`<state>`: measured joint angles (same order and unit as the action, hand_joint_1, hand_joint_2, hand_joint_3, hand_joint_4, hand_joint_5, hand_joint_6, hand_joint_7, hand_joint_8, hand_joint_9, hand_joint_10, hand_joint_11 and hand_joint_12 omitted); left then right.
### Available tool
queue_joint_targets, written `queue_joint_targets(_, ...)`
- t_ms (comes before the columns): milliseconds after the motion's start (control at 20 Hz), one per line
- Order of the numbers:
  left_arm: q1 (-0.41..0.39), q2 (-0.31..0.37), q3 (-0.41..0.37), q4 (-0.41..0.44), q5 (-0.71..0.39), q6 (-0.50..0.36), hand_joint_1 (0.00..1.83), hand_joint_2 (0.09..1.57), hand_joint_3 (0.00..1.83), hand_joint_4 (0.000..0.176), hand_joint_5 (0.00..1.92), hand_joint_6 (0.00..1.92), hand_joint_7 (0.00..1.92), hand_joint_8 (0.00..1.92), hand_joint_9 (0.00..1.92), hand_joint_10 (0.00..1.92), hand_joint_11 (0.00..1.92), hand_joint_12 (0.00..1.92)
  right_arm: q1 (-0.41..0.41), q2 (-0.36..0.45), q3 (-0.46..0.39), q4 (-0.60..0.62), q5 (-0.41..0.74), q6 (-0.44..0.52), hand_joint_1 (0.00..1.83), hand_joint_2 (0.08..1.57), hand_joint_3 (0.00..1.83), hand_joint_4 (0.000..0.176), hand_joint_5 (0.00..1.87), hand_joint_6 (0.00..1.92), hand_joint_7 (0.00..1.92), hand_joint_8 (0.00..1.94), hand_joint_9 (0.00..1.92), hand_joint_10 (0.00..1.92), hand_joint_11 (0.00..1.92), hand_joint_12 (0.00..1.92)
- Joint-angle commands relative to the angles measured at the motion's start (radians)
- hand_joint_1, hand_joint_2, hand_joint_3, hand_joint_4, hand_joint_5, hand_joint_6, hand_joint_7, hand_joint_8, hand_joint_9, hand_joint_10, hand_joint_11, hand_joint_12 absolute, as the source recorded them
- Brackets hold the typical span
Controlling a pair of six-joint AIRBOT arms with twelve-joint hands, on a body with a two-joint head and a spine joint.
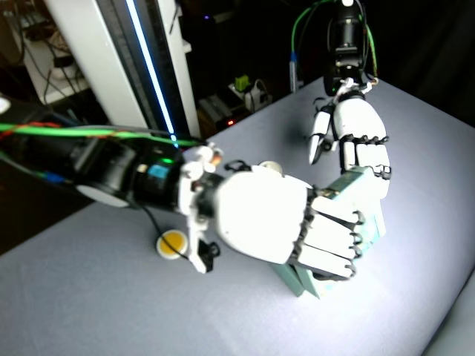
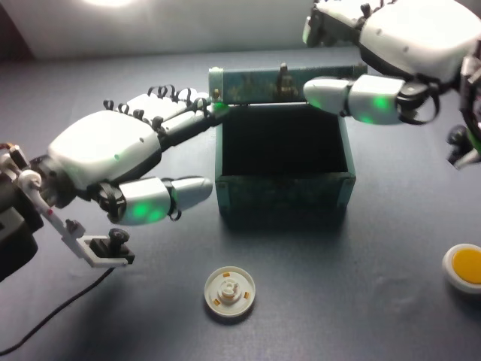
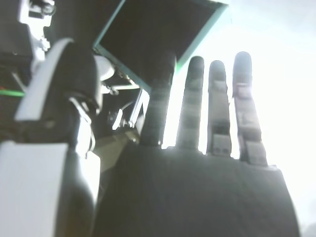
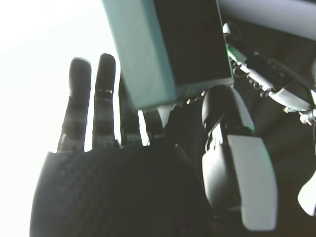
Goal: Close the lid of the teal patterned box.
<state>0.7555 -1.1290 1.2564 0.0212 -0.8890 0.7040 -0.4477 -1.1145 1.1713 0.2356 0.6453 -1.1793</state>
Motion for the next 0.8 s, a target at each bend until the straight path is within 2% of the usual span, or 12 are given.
queue_joint_targets(0,0.000,0.011,-0.005,-0.021,-0.143,-0.005,0.06,1.32,0.00,0.076,0.05,0.00,0.04,0.00,0.01,0.00,0.00,0.41,0.001,0.012,-0.011,-0.015,0.152,0.004,0.07,1.31,0.00,0.000,0.02,1.09,0.21,0.96,0.13,1.47,0.16,1.92)
queue_joint_targets(50,0.013,0.013,-0.012,-0.029,-0.157,-0.005,0.10,1.35,0.01,0.031,0.03,0.01,0.01,0.00,0.00,0.00,0.00,0.05,-0.014,0.025,-0.028,-0.017,0.171,0.010,0.06,1.29,0.00,0.000,0.01,0.82,0.20,0.65,0.05,1.21,0.01,1.89)
queue_joint_targets(100,0.023,0.015,-0.017,-0.034,-0.166,-0.005,0.10,1.35,0.01,0.031,0.03,0.01,0.01,0.00,0.00,0.00,0.00,0.05,-0.027,0.032,-0.037,-0.021,0.189,0.021,0.06,1.29,0.00,0.000,0.01,0.82,0.20,0.65,0.05,1.21,0.01,1.89)
queue_joint_targets(250,0.050,0.022,-0.034,-0.044,-0.194,-0.006,0.15,1.38,0.01,0.032,0.04,0.01,0.00,0.00,0.00,0.00,0.01,0.01,-0.072,0.060,-0.066,-0.027,0.262,0.056,0.02,1.33,0.00,0.000,0.08,0.47,0.22,0.22,0.02,0.87,0.00,1.66)
queue_joint_targets(300,0.060,0.026,-0.042,-0.045,-0.205,-0.007,0.13,1.39,0.01,0.012,0.06,0.01,0.00,0.00,0.00,0.00,0.01,0.01,-0.090,0.076,-0.080,-0.028,0.293,0.068,0.00,1.34,0.00,0.000,0.07,0.42,0.21,0.17,0.00,0.91,0.00,1.68)
queue_joint_targets(350,0.070,0.031,-0.050,-0.045,-0.218,-0.007,0.16,1.38,0.00,0.000,0.10,0.00,0.02,0.01,0.02,0.00,0.00,0.24,-0.104,0.096,-0.097,-0.033,0.327,0.080,0.00,1.31,0.00,0.000,0.04,0.40,0.16,0.12,0.00,0.75,0.00,1.64)
queue_joint_targets(400,0.075,0.034,-0.055,-0.045,-0.226,-0.007,0.19,1.38,0.00,0.004,0.14,0.01,0.08,0.01,0.08,0.02,0.00,0.67,-0.115,0.109,-0.110,-0.035,0.344,0.081,0.00,1.32,0.00,0.000,0.02,0.39,0.11,0.08,0.00,0.48,0.00,1.48)
queue_joint_targets(500,0.084,0.038,-0.062,-0.045,-0.237,-0.007,0.18,1.38,0.00,0.020,0.24,0.04,0.20,0.03,0.20,0.06,0.00,1.15,-0.143,0.146,-0.142,-0.037,0.391,0.081,0.00,1.33,0.00,0.000,0.00,0.24,0.05,0.01,0.00,0.10,0.00,1.08)
queue_joint_targets(550,0.087,0.038,-0.063,-0.045,-0.237,-0.007,0.18,1.39,0.00,0.011,0.30,0.06,0.29,0.05,0.28,0.10,0.00,1.31,-0.157,0.162,-0.155,-0.037,0.418,0.086,0.00,1.36,0.00,0.000,0.00,0.10,0.01,0.00,0.00,0.02,0.00,0.59)
queue_joint_targets(600,0.089,0.038,-0.063,-0.045,-0.237,-0.008,0.20,1.39,0.00,0.018,0.37,0.09,0.40,0.08,0.38,0.16,0.00,1.50,-0.166,0.172,-0.164,-0.037,0.437,0.089,0.00,1.37,0.00,0.000,0.00,0.06,0.00,0.00,0.00,0.00,0.00,0.20)
queue_joint_targets(700,0.095,0.038,-0.063,-0.047,-0.236,-0.013,0.24,1.40,0.00,0.032,0.42,0.29,0.55,0.14,0.28,0.83,0.00,1.71,-0.189,0.193,-0.182,-0.037,0.482,0.095,0.00,1.37,0.00,0.000,0.01,0.01,0.00,0.00,0.00,0.00,0.00,0.01)
queue_joint_targets(750,0.096,0.037,-0.063,-0.048,-0.236,-0.014,0.26,1.39,0.00,0.003,0.36,0.56,0.55,0.33,0.30,1.12,0.09,1.79,-0.200,0.202,-0.189,-0.037,0.497,0.098,0.00,1.36,0.00,0.000,0.02,0.01,0.00,0.00,0.00,0.00,0.00,0.00)
